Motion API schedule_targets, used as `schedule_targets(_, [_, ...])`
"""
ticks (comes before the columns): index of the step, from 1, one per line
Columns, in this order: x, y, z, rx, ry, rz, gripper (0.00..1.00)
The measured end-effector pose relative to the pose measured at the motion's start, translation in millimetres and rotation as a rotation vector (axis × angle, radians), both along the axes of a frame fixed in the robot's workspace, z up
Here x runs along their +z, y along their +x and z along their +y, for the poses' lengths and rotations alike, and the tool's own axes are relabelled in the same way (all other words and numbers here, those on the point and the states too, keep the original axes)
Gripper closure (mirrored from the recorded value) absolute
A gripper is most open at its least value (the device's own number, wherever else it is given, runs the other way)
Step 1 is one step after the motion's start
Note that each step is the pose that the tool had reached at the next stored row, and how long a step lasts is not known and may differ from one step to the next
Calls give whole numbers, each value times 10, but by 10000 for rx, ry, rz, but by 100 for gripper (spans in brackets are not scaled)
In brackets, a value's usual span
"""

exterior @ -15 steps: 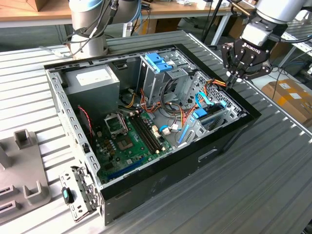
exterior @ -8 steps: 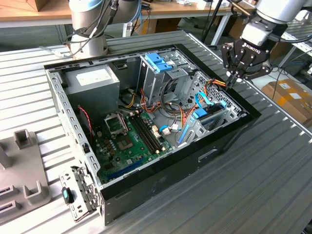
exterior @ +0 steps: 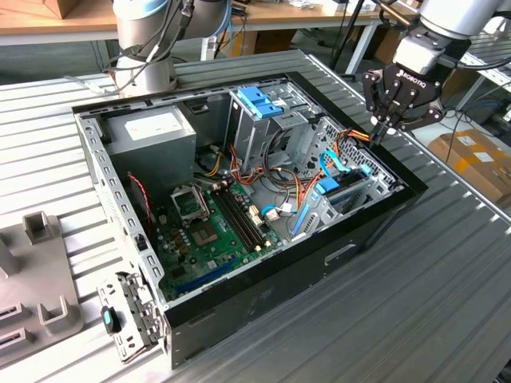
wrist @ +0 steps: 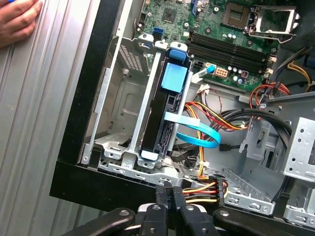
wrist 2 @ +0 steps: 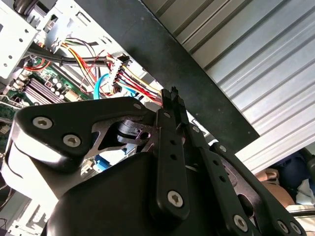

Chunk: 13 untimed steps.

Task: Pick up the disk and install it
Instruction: 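Insert the second disk wire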

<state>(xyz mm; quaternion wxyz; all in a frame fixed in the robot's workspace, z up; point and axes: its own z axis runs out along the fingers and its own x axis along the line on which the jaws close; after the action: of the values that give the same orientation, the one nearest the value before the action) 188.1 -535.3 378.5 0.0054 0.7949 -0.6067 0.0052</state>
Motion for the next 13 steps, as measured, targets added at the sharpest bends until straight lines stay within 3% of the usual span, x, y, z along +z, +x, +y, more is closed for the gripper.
schedule_targets(13, [0, -2, 0, -147, 0, 0, 84])
